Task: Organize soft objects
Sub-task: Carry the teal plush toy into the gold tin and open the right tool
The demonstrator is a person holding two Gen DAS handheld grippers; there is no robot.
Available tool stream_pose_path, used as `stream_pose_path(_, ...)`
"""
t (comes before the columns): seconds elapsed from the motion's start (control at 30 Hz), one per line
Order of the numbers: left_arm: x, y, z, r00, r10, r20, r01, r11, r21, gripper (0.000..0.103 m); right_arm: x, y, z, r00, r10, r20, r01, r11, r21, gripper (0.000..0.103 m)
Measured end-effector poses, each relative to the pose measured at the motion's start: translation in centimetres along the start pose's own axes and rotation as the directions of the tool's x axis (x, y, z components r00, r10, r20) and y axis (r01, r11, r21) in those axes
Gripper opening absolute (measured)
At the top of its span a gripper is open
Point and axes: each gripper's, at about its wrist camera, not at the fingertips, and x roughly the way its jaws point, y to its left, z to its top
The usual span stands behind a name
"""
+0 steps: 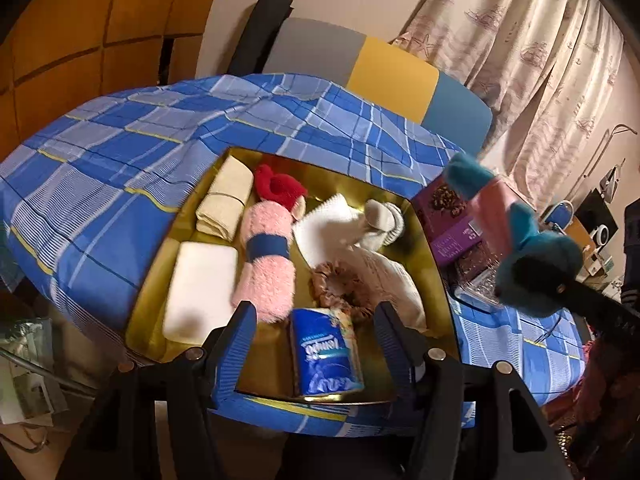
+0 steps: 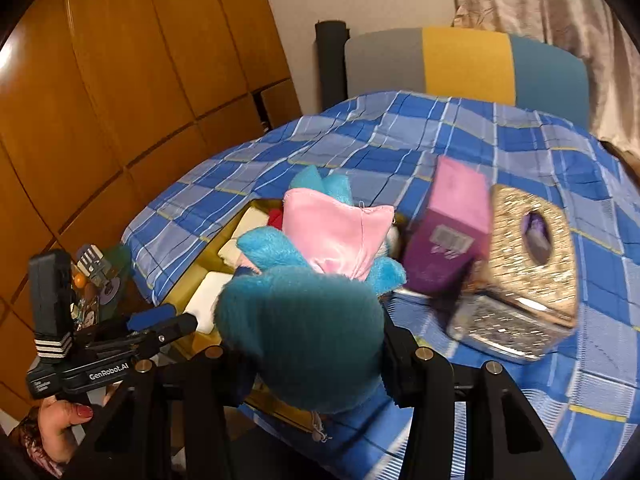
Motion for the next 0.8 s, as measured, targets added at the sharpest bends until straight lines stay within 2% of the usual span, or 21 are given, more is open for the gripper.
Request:
stream_pose_path(0.37,-0.4,1.2,0.6,0.998,0.062,0.024,-0.062,0.998,-0.027,0.062,5.8,3.1,-0.3,0.996,0.017,-0.089,-0.020,0.999,-0.034,0.051)
stream_pose_path(0.63,-0.7,1.6,0.8,0.989,0.139,0.045,-0.138,0.990,-0.040,0.062,8.5,5.5,0.0,0.994,-0.027,-0.103,0.015,0.993,-0.121,0.051)
stream_pose_path(0.8,-0.7,2.0,0.8,0.986,0.163,0.037,-0.160,0.985,-0.065,0.062,9.3,6.0,0.2,0.993,-0.052,-0.104,0.037,0.989,-0.146,0.052)
